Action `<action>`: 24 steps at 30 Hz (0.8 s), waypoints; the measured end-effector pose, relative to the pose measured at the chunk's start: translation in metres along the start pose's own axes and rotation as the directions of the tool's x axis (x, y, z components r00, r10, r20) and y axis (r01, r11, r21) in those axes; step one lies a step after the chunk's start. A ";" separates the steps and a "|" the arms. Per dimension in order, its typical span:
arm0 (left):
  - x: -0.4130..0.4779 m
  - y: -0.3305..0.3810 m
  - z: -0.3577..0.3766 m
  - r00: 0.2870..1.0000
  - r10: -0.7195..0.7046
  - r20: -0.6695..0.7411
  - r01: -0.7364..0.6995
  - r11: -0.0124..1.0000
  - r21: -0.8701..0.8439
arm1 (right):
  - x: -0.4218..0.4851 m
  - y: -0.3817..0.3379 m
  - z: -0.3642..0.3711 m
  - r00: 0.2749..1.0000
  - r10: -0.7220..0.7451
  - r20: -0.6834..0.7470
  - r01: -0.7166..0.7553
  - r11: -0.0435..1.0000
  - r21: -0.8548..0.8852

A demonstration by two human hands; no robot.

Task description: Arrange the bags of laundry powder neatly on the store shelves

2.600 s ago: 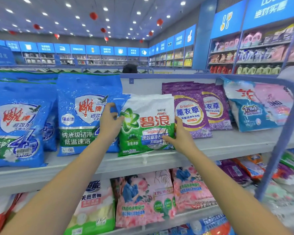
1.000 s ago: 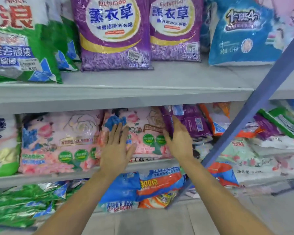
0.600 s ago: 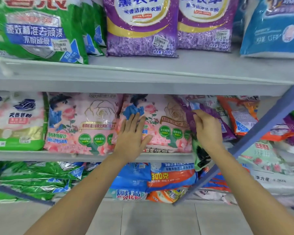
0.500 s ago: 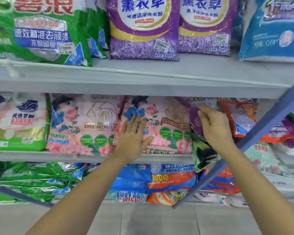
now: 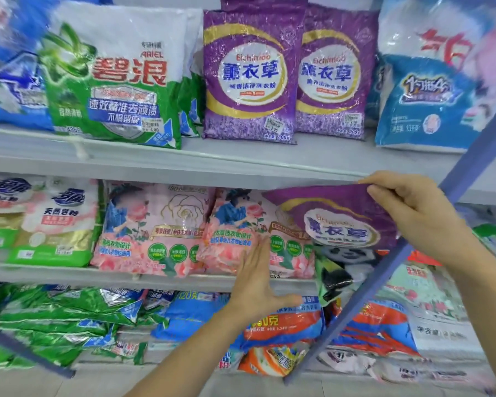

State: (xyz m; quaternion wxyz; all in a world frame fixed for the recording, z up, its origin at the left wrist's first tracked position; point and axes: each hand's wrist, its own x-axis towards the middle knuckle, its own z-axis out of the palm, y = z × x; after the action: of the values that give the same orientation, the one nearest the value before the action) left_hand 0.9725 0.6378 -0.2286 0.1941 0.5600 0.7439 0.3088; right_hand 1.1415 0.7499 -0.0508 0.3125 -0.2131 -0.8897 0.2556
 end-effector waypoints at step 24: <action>-0.013 0.114 -0.169 0.925 -0.057 -0.375 -0.259 0.630 -0.733 | 0.132 -0.090 -0.093 0.893 0.086 -0.441 0.117 0.903 0.413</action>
State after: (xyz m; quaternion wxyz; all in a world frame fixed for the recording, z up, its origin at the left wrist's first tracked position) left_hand 0.9510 0.6051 -0.0283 0.2552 0.3973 0.5294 0.7048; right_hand 1.0895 0.7812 0.1236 0.5505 -0.1849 -0.7167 0.3863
